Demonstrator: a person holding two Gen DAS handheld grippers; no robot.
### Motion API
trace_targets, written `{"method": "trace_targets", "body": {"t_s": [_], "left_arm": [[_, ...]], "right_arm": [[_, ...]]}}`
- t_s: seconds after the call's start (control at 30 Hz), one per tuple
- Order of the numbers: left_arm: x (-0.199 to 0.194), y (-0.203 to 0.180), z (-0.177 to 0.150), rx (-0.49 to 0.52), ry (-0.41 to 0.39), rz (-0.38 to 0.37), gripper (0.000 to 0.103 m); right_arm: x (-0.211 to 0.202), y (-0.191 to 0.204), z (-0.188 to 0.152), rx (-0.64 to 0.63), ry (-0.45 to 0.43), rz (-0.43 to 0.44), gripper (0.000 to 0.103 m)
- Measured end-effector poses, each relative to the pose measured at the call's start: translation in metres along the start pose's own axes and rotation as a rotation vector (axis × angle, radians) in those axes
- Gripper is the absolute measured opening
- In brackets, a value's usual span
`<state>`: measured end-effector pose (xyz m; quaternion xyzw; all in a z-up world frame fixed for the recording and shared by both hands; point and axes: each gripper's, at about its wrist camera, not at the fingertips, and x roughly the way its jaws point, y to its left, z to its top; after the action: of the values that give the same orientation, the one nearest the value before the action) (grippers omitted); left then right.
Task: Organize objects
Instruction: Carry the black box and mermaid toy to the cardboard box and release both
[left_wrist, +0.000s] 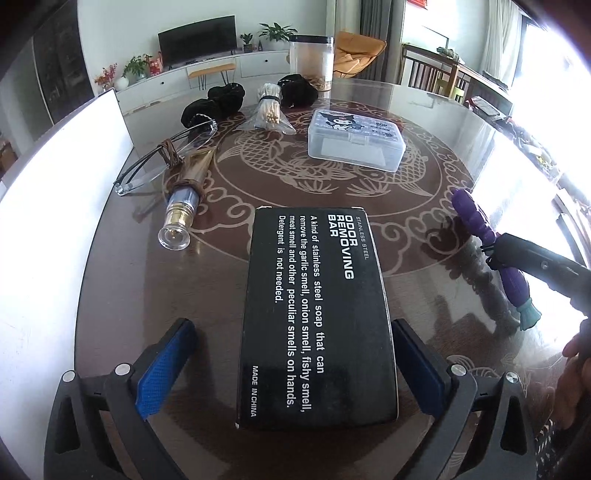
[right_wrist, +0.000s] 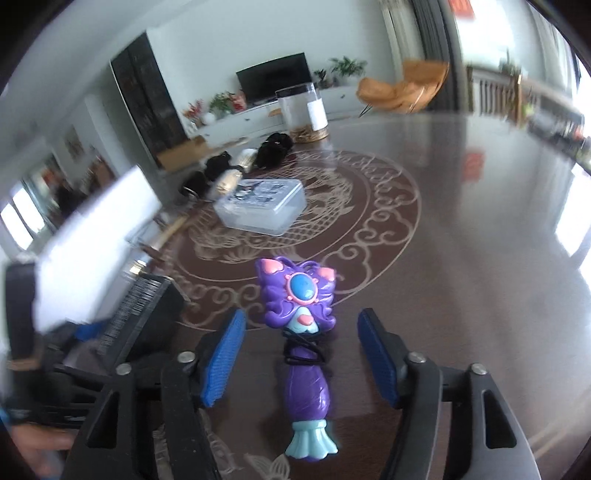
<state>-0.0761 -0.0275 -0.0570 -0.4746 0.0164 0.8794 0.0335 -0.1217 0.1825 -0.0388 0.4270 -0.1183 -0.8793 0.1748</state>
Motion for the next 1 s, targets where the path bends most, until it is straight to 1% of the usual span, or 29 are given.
{"method": "trace_targets", "body": {"t_s": [0.03, 0.07, 0.13, 0.17, 0.23, 0.27, 0.3, 0.33, 0.37, 0.4, 0.43, 0.47, 0.5, 0.53, 0.67, 0.77, 0.83, 0.87, 0.9, 1.0], "left_arm": [[0.000, 0.000, 0.001, 0.003, 0.006, 0.001, 0.103], [0.001, 0.000, 0.002, 0.005, 0.019, 0.000, 0.103], [0.001, 0.001, 0.005, -0.002, 0.060, 0.004, 0.103], [0.001, 0.002, 0.006, -0.010, 0.070, 0.007, 0.103], [0.001, 0.002, 0.005, -0.006, 0.073, -0.002, 0.103], [0.001, 0.003, 0.005, 0.000, 0.075, 0.000, 0.103], [0.001, 0.003, 0.006, 0.003, 0.073, 0.008, 0.102], [-0.001, 0.004, 0.006, 0.004, 0.058, 0.010, 0.095], [-0.004, 0.005, 0.007, 0.003, 0.035, -0.005, 0.075], [-0.006, 0.005, 0.008, 0.008, 0.023, -0.008, 0.058], [-0.008, 0.003, 0.008, 0.023, 0.006, 0.015, 0.057], [-0.009, 0.002, 0.008, 0.029, -0.003, 0.020, 0.057], [-0.015, 0.005, 0.006, 0.015, -0.021, -0.018, 0.057], [-0.020, 0.007, 0.004, 0.001, -0.033, -0.035, 0.057], [-0.056, 0.015, -0.003, -0.062, -0.090, -0.099, 0.057], [-0.086, 0.027, -0.001, -0.098, -0.134, -0.136, 0.057], [-0.114, 0.043, 0.000, -0.135, -0.173, -0.169, 0.057], [-0.125, 0.051, 0.000, -0.145, -0.190, -0.173, 0.057], [-0.138, 0.060, 0.000, -0.153, -0.210, -0.167, 0.057], [-0.170, 0.098, -0.009, -0.180, -0.256, -0.111, 0.057]], "right_arm": [[0.002, -0.004, 0.002, 0.013, 0.037, 0.005, 0.076], [0.001, -0.005, 0.005, -0.004, 0.061, 0.000, 0.076], [0.003, 0.003, 0.010, -0.066, 0.122, -0.051, 0.076], [0.008, 0.010, 0.013, -0.101, 0.169, -0.061, 0.076], [0.017, 0.021, 0.015, -0.145, 0.233, -0.080, 0.075], [0.020, 0.025, 0.016, -0.159, 0.248, -0.095, 0.075], [0.024, 0.030, 0.016, -0.181, 0.265, -0.122, 0.070], [0.027, 0.035, 0.018, -0.202, 0.278, -0.152, 0.060], [0.030, 0.040, 0.019, -0.232, 0.298, -0.196, 0.053], [0.032, 0.044, 0.020, -0.256, 0.313, -0.222, 0.031], [0.033, 0.047, 0.020, -0.272, 0.327, -0.224, 0.020], [0.032, 0.050, 0.019, -0.289, 0.345, -0.223, 0.019], [0.030, 0.050, 0.018, -0.290, 0.356, -0.217, 0.019], [0.025, 0.047, 0.017, -0.279, 0.358, -0.200, 0.019], [-0.007, 0.038, 0.021, -0.184, 0.294, -0.118, 0.019], [-0.028, 0.049, 0.028, -0.158, 0.245, -0.058, 0.019], [-0.040, 0.068, 0.035, -0.155, 0.211, -0.008, 0.019], [-0.045, 0.080, 0.038, -0.161, 0.194, 0.018, 0.019], [-0.049, 0.098, 0.045, -0.173, 0.173, 0.052, 0.019], [-0.059, 0.155, 0.055, -0.216, 0.130, 0.165, 0.019]]}}
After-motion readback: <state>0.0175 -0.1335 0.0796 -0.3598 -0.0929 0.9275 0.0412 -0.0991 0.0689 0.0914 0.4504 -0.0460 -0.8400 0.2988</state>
